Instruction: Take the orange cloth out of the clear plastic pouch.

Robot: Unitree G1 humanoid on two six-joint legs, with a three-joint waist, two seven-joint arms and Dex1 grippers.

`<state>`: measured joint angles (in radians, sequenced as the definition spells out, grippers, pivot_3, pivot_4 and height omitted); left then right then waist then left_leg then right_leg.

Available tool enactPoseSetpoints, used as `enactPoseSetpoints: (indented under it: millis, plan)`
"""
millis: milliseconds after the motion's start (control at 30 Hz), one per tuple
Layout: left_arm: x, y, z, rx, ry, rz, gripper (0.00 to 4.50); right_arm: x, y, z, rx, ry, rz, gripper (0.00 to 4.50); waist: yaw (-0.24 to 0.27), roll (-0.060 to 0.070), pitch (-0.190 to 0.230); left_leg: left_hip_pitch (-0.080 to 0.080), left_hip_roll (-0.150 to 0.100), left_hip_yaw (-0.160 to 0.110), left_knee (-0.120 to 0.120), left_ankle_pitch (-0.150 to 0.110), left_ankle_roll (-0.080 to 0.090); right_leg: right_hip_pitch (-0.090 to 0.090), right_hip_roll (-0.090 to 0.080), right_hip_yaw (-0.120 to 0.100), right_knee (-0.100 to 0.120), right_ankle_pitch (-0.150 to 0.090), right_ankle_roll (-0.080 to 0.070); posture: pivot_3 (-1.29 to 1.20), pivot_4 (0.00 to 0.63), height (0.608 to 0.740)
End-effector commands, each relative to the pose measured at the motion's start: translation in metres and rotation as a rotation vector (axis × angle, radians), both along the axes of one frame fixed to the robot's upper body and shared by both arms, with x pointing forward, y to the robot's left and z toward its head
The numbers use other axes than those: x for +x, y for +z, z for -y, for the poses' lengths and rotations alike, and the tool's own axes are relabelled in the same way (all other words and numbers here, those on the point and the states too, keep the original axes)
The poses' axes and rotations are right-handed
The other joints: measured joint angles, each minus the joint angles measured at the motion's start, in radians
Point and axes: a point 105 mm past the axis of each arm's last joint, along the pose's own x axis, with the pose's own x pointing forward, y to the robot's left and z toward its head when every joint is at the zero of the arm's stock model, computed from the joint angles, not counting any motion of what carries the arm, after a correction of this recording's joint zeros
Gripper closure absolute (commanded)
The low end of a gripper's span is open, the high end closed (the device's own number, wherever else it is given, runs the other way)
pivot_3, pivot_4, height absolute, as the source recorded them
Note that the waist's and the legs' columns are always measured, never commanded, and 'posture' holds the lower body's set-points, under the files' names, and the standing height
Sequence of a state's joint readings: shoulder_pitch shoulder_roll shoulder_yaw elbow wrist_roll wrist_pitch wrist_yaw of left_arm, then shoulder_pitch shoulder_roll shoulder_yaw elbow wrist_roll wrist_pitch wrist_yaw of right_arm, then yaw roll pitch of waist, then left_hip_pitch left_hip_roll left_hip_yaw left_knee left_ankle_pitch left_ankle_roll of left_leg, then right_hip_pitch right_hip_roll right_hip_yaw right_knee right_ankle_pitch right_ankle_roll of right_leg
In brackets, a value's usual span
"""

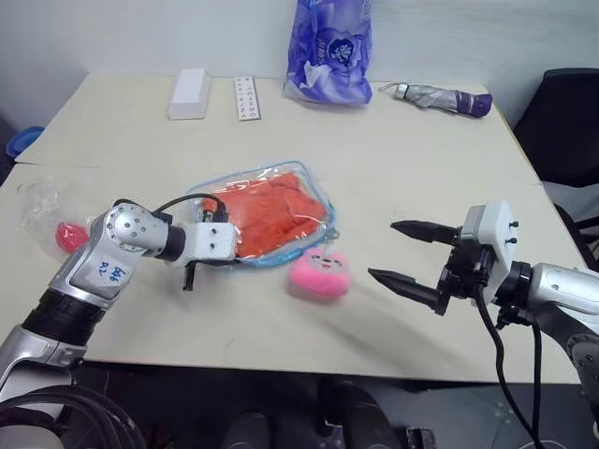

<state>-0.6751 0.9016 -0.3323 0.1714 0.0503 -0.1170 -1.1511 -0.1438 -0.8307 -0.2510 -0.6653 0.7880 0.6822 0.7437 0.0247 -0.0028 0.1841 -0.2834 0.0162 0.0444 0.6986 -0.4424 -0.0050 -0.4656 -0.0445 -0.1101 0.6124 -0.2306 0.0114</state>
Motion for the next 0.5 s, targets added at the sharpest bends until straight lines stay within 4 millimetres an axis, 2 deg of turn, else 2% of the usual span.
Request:
enactPoseSetpoints:
  millis: [33, 133, 267, 500]
  plan:
    - [0.012, 0.007, -0.006, 0.100, -0.130, 0.127, 4.48, -0.007, 0.009, 0.001, -0.017, 0.020, 0.043, 0.00, 0.001, 0.000, 0.000, 0.000, 0.000, 0.000, 0.000, 0.000, 0.000, 0.000, 0.000, 0.000, 0.000, 0.000, 0.000, 0.00, 0.150, 0.740]
    - [0.031, 0.014, -0.005, 0.101, -0.164, 0.204, 4.48, -0.010, 0.006, 0.002, -0.025, 0.033, 0.028, 0.00, 0.006, 0.000, 0.000, 0.000, -0.001, 0.000, 0.000, 0.000, 0.002, 0.000, 0.000, -0.001, -0.001, 0.001, 0.001, 0.00, 0.150, 0.740]
    - [0.048, 0.022, 0.010, 0.108, -0.253, 0.290, 4.48, -0.015, -0.002, 0.003, -0.051, 0.042, -0.002, 0.00, 0.007, -0.001, 0.000, -0.001, -0.004, 0.005, 0.001, -0.001, 0.004, 0.000, -0.001, -0.004, -0.002, 0.001, 0.002, 0.00, 0.150, 0.740]
    - [0.060, 0.024, 0.013, 0.098, -0.239, 0.287, 4.48, -0.017, -0.004, 0.007, -0.059, 0.026, -0.009, 0.00, -0.002, -0.002, 0.000, -0.001, -0.004, 0.010, 0.001, -0.001, 0.005, 0.001, -0.001, -0.003, -0.002, 0.002, 0.004, 0.00, 0.150, 0.740]
